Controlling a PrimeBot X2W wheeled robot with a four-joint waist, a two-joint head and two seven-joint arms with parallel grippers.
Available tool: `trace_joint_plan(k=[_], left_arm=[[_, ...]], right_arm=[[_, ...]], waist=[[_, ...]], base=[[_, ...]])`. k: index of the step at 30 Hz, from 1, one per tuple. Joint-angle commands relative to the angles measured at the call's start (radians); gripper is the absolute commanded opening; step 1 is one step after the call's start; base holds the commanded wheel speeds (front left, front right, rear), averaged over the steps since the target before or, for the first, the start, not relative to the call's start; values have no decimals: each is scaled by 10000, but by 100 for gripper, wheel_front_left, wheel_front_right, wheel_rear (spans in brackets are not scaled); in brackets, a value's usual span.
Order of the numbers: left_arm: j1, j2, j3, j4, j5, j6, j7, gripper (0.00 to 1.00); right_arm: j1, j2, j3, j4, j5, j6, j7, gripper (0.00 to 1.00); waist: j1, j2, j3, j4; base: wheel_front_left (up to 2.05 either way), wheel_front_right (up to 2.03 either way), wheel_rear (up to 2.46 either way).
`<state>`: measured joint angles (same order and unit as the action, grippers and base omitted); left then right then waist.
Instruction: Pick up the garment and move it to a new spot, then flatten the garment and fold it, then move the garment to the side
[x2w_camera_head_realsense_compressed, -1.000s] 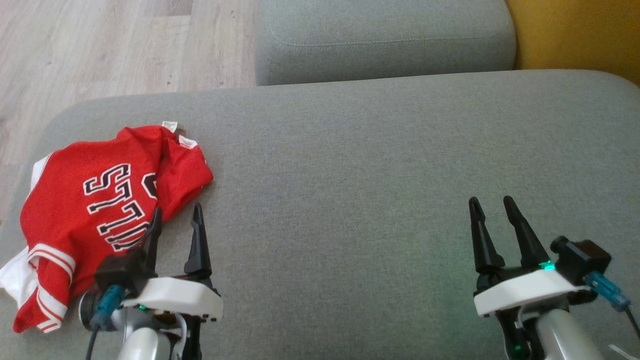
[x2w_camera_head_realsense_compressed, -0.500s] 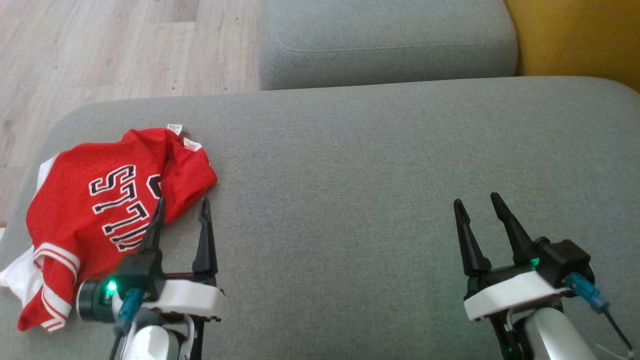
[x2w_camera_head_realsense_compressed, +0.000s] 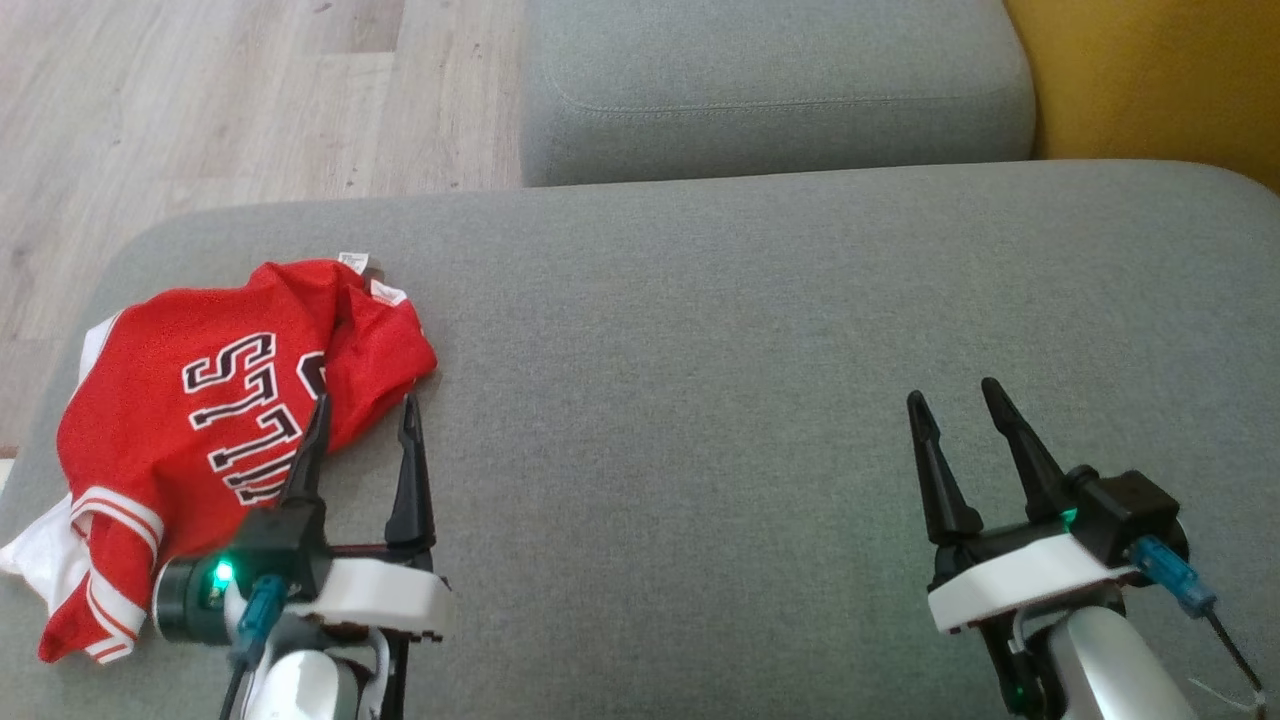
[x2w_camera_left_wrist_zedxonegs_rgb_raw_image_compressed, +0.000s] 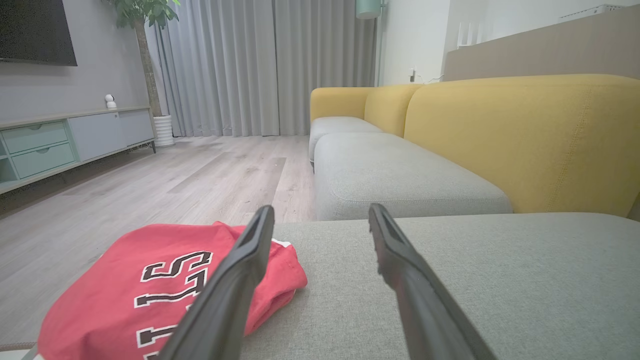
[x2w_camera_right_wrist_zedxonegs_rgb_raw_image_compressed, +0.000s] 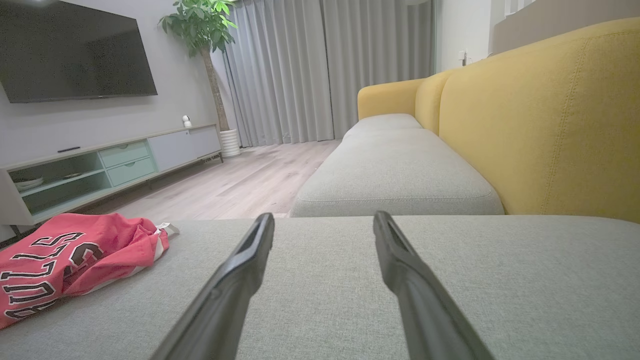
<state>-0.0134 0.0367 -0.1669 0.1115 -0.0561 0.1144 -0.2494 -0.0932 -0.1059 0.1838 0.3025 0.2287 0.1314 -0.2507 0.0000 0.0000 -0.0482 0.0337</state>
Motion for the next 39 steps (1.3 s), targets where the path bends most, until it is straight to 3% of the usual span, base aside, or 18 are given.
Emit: trace_joint_plan(k=[1, 21, 39], left_arm=[[-633, 136, 321, -303, -74, 4, -124, 100], [-586, 135, 477, -124, -239, 5, -124, 100], [-498, 157, 1415, 383, -474, -152, -124, 100]], right_arm=[[-522, -1, 179, -267, 74, -7, -111, 100], [-446, 56, 126, -486, 144, -7, -111, 100], [-42, 94, 487, -1190, 718, -7, -111, 100]], waist=[[0, 0, -9, 7], [0, 0, -39, 348], [0, 0, -161, 4100]], base=[[0, 0, 0], [0, 0, 0], [0, 0, 0]])
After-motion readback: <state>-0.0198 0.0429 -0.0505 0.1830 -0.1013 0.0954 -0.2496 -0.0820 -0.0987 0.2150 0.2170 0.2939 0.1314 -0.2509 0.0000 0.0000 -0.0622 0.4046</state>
